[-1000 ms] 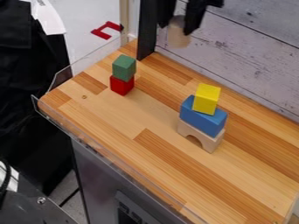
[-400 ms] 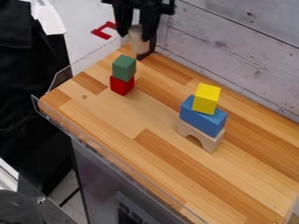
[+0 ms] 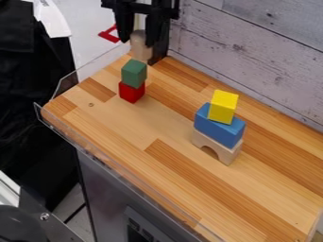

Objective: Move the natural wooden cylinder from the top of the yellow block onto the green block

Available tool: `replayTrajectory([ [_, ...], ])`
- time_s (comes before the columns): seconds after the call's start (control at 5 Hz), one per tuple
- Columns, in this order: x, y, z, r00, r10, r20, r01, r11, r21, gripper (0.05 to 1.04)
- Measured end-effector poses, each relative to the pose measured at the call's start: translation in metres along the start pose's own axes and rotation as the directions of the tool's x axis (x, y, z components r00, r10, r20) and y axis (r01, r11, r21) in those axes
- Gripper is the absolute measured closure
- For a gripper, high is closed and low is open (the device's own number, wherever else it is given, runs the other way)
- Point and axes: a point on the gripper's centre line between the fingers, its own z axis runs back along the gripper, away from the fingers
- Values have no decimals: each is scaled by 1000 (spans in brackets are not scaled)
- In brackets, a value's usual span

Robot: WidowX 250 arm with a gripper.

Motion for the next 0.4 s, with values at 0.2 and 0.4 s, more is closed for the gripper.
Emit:
replayTrajectory([
  [0.2, 7, 5, -9, 1000, 16, -20, -17, 1000, -12, 587],
  [0.4, 12, 10, -16, 999, 25, -36, -26, 999, -19, 587],
])
